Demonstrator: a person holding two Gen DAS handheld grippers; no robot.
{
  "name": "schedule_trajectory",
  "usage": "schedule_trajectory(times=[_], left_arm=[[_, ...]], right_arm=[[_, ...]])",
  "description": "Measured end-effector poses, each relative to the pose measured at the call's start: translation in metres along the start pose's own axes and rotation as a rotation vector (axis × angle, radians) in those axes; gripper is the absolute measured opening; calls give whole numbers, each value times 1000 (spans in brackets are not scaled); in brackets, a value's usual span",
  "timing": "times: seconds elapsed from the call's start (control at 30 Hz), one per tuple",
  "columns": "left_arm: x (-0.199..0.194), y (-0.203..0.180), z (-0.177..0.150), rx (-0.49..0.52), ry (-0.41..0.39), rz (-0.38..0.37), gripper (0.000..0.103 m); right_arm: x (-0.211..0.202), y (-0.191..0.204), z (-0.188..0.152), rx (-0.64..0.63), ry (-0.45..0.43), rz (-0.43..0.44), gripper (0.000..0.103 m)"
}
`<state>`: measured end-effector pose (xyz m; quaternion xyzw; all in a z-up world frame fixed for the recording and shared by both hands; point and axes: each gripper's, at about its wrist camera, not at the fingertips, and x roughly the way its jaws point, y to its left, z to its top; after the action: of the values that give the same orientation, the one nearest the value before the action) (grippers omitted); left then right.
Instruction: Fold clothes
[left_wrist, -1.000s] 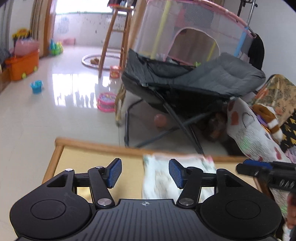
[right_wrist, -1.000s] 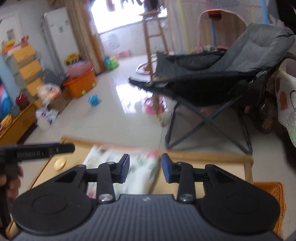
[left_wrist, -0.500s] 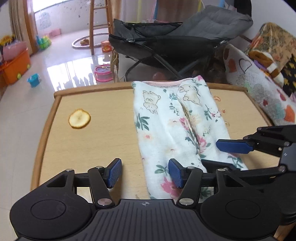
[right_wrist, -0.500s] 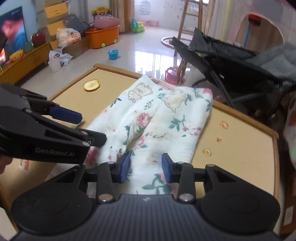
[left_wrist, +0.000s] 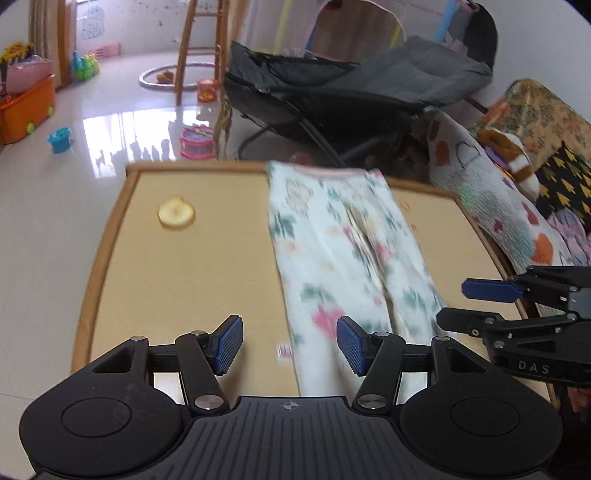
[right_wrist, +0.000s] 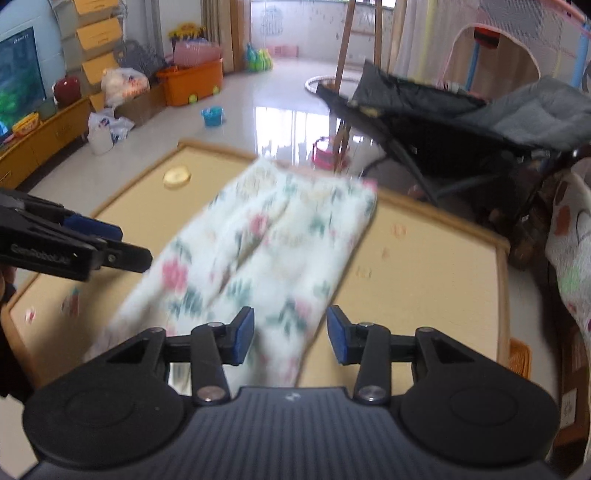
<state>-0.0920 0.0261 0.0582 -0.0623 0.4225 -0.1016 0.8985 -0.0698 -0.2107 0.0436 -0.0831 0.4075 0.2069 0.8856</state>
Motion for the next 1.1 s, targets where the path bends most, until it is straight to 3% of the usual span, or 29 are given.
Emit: schedule_trajectory(times=[0.17,0.3,0.47,0.83,0.93,1.1], left_arm=[[-13,-6,-30,90,-11,-120,58],[-26,-11,-48,281,-3,-183,58],[-39,-19,-61,519,7,-206,58],[-40,-51,-74,981,63,-291,58],[-35,-55,-75,1067,65,-279,58],[-25,-58,-70,1119,57,-280,58]], right_arm=[[-15,2,-20,-39,12,124,43],[-28,0,-33,-106,36,154,43],[-48,5,-49,-214,20,185,43],[-59,32,-63,-609,85,256,43],[-54,35,-57,-692,94,265,44],[-39,40,-51,-824,133,306,43]])
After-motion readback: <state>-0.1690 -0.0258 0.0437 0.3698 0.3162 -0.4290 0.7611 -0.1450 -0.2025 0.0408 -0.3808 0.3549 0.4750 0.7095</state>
